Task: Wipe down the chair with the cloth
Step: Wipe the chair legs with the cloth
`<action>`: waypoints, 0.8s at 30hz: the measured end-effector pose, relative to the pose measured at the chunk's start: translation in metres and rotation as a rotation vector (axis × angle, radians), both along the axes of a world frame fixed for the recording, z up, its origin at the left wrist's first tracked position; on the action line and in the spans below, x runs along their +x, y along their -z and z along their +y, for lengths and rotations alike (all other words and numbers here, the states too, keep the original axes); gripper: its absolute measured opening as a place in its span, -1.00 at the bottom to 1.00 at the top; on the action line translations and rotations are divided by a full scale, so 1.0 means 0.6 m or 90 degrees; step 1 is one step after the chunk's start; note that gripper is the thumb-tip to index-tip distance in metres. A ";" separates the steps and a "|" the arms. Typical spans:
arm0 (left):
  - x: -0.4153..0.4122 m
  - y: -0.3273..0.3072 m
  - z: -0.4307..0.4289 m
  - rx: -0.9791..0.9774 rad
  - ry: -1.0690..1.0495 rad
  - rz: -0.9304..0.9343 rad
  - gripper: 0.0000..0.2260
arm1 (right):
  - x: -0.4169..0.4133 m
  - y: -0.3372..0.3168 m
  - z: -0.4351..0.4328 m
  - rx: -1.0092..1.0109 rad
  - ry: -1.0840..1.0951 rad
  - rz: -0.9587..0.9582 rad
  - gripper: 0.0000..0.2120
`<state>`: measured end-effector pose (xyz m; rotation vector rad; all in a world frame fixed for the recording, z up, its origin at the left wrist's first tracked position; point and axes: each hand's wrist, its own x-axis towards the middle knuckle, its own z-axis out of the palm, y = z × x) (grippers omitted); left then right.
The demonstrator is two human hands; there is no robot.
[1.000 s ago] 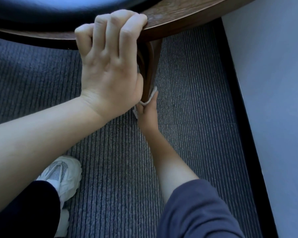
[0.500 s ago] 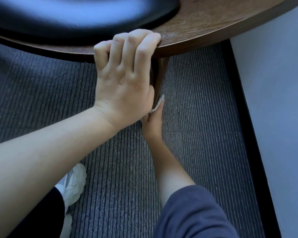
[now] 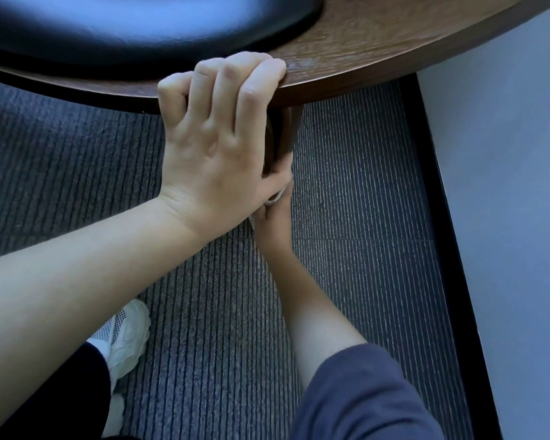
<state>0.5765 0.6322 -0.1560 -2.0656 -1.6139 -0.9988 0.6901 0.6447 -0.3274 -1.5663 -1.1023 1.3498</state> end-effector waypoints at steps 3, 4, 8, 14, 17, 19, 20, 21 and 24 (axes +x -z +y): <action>0.000 -0.003 -0.003 -0.015 0.003 -0.010 -0.40 | -0.009 -0.053 0.015 0.067 0.014 -0.011 -0.35; 0.000 -0.004 -0.004 -0.017 0.005 -0.012 -0.42 | -0.013 -0.070 0.019 0.088 0.032 -0.032 -0.41; -0.002 -0.009 -0.012 -0.058 0.013 -0.011 -0.43 | -0.022 -0.131 0.018 0.168 0.042 -0.144 -0.41; -0.021 -0.046 -0.032 -0.225 0.080 0.003 -0.32 | 0.003 -0.193 -0.036 0.017 0.012 -0.034 -0.39; -0.038 -0.083 -0.043 -0.368 0.133 -0.012 -0.29 | 0.028 -0.251 -0.101 -0.114 0.061 -0.031 -0.67; -0.049 -0.114 -0.053 -0.464 0.150 -0.059 -0.33 | 0.045 -0.304 -0.140 -0.193 0.110 0.044 -0.79; -0.053 -0.133 -0.060 -0.505 0.148 -0.097 -0.37 | 0.051 -0.337 -0.156 -0.227 0.130 0.105 -0.81; -0.056 -0.152 -0.068 -0.539 0.139 -0.139 -0.43 | 0.054 -0.370 -0.171 -0.253 0.143 0.168 -0.82; -0.060 -0.223 -0.095 -0.669 0.102 -0.283 -0.60 | 0.056 -0.478 -0.197 -0.324 0.174 0.314 -0.78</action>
